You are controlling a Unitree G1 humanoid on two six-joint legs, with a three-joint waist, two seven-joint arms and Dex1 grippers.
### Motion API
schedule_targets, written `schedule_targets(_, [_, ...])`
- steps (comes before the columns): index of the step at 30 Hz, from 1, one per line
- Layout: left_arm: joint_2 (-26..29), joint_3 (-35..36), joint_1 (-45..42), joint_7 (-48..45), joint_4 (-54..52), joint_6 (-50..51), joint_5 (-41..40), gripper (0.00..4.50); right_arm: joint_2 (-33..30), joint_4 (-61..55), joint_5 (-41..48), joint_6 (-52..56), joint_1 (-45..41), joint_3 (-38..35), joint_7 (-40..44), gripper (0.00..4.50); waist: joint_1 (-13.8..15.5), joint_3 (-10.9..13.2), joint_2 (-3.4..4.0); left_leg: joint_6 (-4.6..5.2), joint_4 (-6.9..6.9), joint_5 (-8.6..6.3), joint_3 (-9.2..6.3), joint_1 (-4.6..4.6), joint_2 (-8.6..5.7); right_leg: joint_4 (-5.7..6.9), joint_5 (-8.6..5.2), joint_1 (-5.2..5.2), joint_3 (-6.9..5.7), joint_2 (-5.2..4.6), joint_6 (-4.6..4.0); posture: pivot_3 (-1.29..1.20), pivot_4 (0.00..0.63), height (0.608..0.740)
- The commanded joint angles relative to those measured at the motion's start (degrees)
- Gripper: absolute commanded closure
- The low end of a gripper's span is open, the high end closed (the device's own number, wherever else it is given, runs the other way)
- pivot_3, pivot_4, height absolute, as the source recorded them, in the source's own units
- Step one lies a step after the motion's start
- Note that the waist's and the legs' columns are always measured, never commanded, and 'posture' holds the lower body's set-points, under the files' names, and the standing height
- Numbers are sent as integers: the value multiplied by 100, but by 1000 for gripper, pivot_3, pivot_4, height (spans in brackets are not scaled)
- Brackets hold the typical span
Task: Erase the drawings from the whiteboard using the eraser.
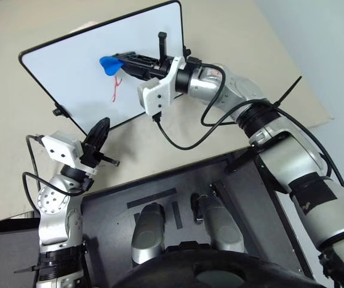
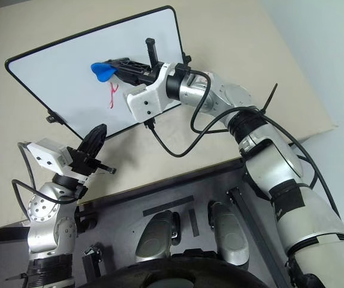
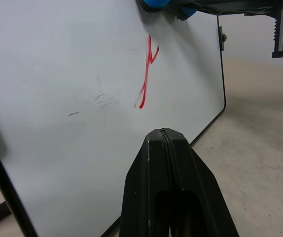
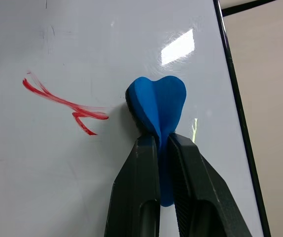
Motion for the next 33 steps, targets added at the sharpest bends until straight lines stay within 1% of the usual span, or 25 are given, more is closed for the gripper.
schedule_targets(1, [4, 50, 9, 18, -150, -67, -21, 4500, 218, -20, 26, 41, 112, 86, 27, 4135, -9, 0, 0, -2, -2, -1, 0, 0, 0, -1, -1, -2, 0, 0, 1, 0, 150, 740])
schedule_targets(6, [9, 73, 16, 26, -137, -74, -18, 4500, 499, 221, -100, 54, 324, 296, 68, 4135, -8, 0, 0, -7, -9, -4, 0, -1, 0, -1, -5, -9, 0, 0, -1, 0, 150, 740])
schedule_targets(10, [16, 90, 15, 30, -128, -79, -17, 4500, 607, 320, -121, 35, 392, 400, 147, 4135, 1, 0, 0, -7, -8, -4, 0, -5, 0, -2, -4, -10, 0, 0, -2, 0, 150, 740])
schedule_targets(14, [15, 100, 18, 32, -121, -93, -12, 4500, 566, 306, -168, 35, 348, 370, 64, 4135, 1, 0, 0, -13, -8, -8, 0, -8, 0, -4, -6, -11, 0, 0, -2, 0, 150, 740])
schedule_targets(24, [27, 121, 18, 13, -115, -107, -22, 4500, 258, 111, -150, 188, -156, 49, -379, 4135, 8, 0, 0, -15, -4, -9, 0, -22, 0, 1, -3, -26, -1, 0, -8, 0, 150, 740])
schedule_targets(28, [16, 119, 48, 10, -140, -115, -23, 4500, 291, 175, -239, 151, -9, 230, -363, 4135, 6, 0, 0, -12, -4, -7, 0, -19, 1, 2, 7, -27, -2, 0, -14, 0, 150, 740])
schedule_targets(33, [16, 129, 66, 13, -158, -127, -30, 4500, 498, 411, -273, 107, 243, 423, -225, 4135, -3, 0, 0, -12, -4, -7, 0, -16, 0, 1, 9, -30, -2, 0, -12, 0, 150, 740])
